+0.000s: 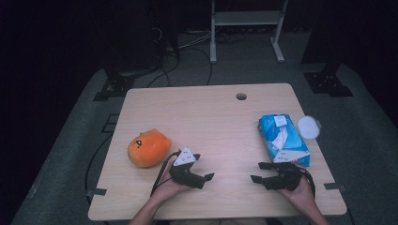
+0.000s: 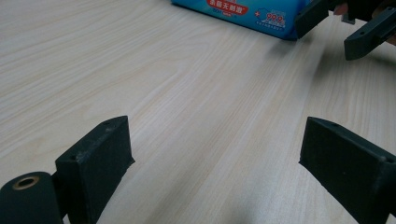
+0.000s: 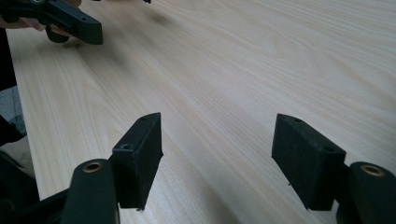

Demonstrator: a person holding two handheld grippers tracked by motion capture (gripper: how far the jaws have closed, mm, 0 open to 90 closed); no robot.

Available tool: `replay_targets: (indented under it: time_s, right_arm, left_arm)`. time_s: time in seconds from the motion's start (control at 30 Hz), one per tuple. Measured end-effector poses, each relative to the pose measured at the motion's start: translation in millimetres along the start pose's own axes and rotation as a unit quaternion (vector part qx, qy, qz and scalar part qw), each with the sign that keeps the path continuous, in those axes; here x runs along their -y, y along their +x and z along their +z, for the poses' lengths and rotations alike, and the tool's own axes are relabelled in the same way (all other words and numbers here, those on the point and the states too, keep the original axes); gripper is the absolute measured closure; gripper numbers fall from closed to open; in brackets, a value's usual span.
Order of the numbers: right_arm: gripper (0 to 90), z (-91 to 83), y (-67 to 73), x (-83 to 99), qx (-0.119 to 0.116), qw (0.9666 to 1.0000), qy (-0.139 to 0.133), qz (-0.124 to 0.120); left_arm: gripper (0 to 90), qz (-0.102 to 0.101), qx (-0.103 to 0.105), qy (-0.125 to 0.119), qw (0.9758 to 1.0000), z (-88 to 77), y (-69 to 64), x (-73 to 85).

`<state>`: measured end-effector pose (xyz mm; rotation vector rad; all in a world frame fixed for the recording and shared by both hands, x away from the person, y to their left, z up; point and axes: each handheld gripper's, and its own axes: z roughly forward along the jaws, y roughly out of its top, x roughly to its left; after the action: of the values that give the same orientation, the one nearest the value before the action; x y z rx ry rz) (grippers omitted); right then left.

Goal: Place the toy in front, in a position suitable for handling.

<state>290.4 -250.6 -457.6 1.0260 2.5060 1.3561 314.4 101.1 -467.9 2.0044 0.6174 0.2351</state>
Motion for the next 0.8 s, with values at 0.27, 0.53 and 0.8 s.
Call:
replay_targets:
  time_s: [0.27,0.53,0.8]
  right_arm:
    - [32.1,1.4,-2.6,-0.7,-0.004,1.0000,-0.002,0.002]
    - [32.0,0.2,1.3,-2.3,0.000,1.0000,-0.004,-0.003]
    - [31.9,0.6,1.6,-2.4,0.000,1.0000,-0.003,-0.004]
  left_arm:
    - [8.8,-0.003,0.010,-0.002,0.9999,-4.6,0.5,-3.6]
    - [8.9,0.002,-0.011,-0.049,0.9988,-36.6,7.1,-20.9]
    - [9.0,-0.003,-0.038,-0.082,0.9959,-62.9,19.8,-31.1]
